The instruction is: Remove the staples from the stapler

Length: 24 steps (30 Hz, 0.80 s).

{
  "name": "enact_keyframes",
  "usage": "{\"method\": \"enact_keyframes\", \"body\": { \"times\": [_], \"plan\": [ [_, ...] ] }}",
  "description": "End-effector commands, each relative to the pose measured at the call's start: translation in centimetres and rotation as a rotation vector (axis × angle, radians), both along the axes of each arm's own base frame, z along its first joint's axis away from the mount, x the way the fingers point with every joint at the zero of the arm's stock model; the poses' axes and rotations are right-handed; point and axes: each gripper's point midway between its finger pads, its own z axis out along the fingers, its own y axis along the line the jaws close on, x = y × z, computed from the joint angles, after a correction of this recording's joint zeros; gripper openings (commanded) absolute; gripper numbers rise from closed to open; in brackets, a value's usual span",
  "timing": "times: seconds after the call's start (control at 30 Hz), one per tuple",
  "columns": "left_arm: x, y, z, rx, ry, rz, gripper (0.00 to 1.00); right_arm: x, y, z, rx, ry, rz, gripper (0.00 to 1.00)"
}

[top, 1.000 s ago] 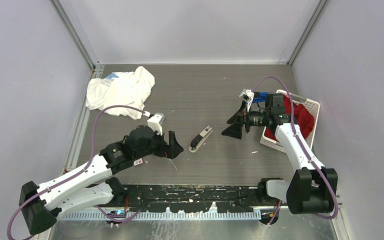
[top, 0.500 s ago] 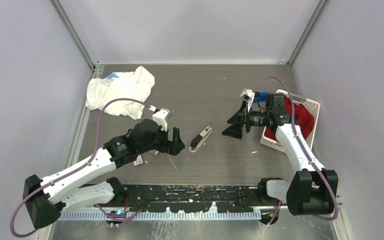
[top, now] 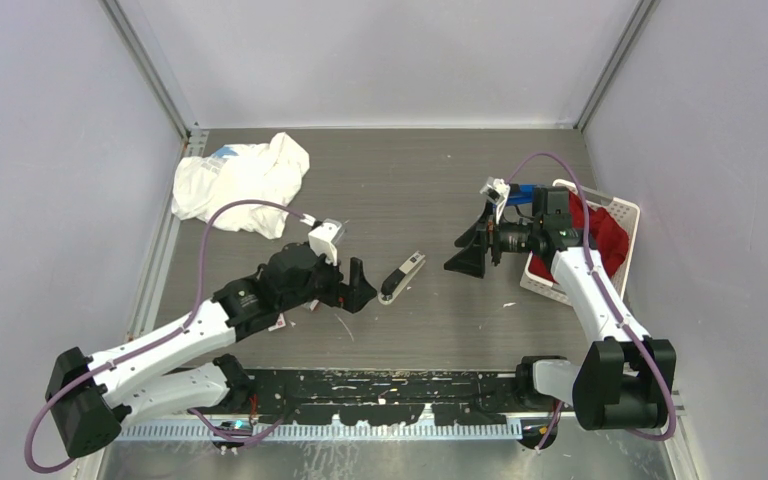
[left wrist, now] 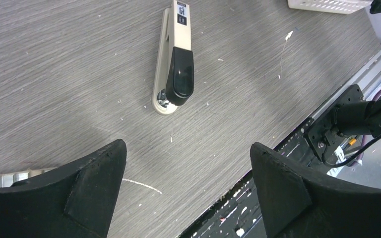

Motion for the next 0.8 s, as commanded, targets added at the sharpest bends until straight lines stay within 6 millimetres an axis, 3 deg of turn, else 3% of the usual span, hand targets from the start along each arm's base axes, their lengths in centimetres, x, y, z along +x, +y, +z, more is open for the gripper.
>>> {"method": "enact_keyframes", "body": {
  "times": [0.0, 0.53, 0.77],
  "plan": [
    [0.7, -1.1, 2.3, -0.116, -0.068, -0.001, 0.95, 0.5, 0.0, 1.1, 0.012, -0.051, 0.007, 1.00],
    [-0.4, -1.0, 0.9, -0.145, -0.036, -0.020, 0.96, 1.0, -0.6, 1.0, -0.012, -0.078, -0.022, 1.00],
    [0.2, -1.3, 1.8, -0.129, -0.069, -0.026, 0.96, 0.8, -0.7, 1.4, 0.011, -0.071, -0.015, 1.00]
  ]
}}
